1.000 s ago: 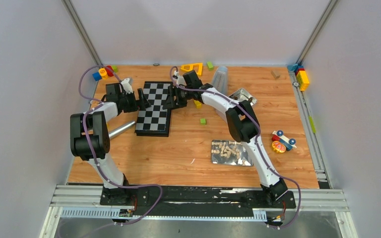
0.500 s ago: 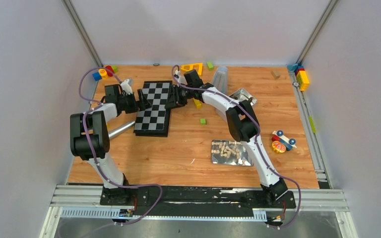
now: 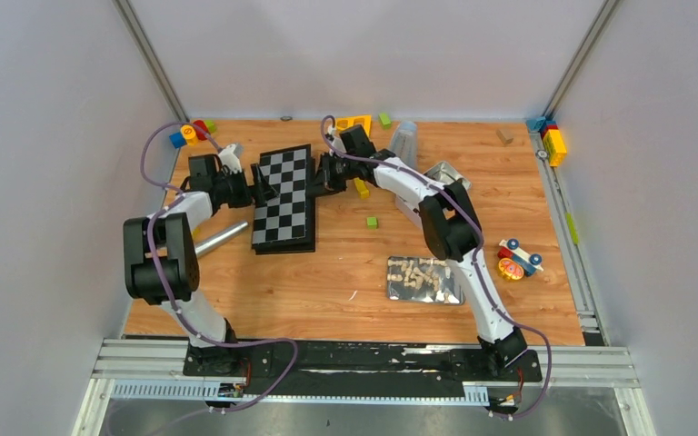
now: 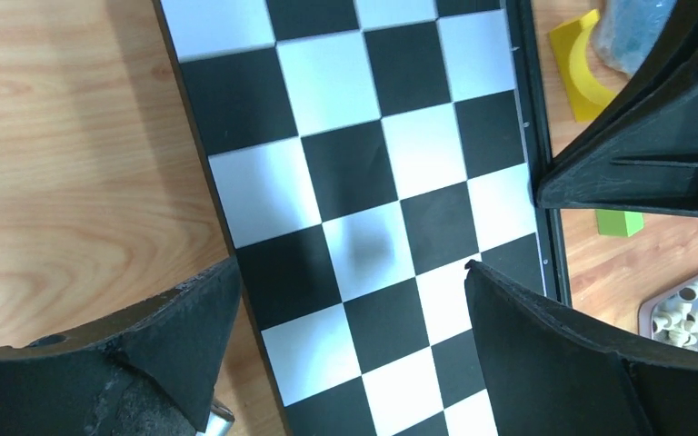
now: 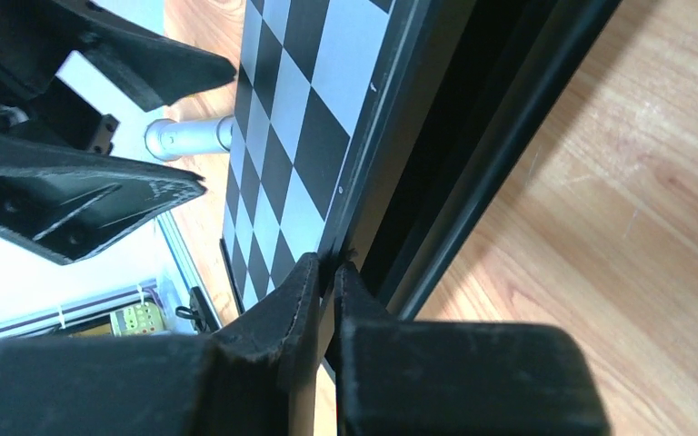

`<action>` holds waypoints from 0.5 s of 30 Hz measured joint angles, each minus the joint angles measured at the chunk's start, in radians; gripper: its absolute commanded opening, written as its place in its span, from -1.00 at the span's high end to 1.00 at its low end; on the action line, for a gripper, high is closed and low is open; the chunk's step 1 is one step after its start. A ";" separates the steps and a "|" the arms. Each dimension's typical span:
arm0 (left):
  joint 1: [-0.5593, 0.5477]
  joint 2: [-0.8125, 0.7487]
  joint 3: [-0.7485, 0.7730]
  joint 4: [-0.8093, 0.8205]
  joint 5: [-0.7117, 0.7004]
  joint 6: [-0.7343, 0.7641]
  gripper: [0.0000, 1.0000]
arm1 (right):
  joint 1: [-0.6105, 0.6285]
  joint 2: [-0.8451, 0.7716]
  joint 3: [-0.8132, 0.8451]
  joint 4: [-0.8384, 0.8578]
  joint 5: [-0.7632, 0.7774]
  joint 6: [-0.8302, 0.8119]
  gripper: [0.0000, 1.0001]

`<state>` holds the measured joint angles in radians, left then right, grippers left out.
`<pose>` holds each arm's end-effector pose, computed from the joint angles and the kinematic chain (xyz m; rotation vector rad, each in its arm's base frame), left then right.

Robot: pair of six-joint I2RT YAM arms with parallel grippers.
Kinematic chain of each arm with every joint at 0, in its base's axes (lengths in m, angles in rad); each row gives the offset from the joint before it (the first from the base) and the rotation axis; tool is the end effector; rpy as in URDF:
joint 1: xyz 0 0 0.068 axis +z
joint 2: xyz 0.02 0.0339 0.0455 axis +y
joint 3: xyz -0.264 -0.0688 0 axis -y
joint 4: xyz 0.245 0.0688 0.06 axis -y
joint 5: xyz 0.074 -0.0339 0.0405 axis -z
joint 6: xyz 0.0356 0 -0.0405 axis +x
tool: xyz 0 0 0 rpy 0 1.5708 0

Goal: Set up the chess pieces on the board
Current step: Adjust the chessboard at the center of the board.

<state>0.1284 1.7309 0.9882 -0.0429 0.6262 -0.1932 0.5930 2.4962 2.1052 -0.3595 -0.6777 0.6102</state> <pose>0.3556 0.0249 0.1799 -0.0631 2.2913 -0.7656 0.4475 0.3285 0.1650 -0.3619 2.5056 1.3429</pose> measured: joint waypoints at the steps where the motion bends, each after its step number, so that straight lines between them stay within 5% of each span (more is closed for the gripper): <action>1: -0.002 -0.019 0.000 -0.007 -0.003 0.013 -1.00 | 0.000 -0.012 -0.013 0.000 0.005 0.006 1.00; 11: -0.011 -0.465 -0.088 -0.075 -0.042 0.296 -1.00 | -0.007 -0.148 -0.064 -0.023 0.060 0.025 1.00; 15: -0.101 -0.651 -0.178 -0.107 -0.099 0.452 -1.00 | -0.007 -0.182 -0.064 -0.022 0.059 0.035 1.00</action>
<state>0.0277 1.0798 0.8104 -0.1497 0.5274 0.2592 0.5858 2.3146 2.0415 -0.3817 -0.6189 0.6453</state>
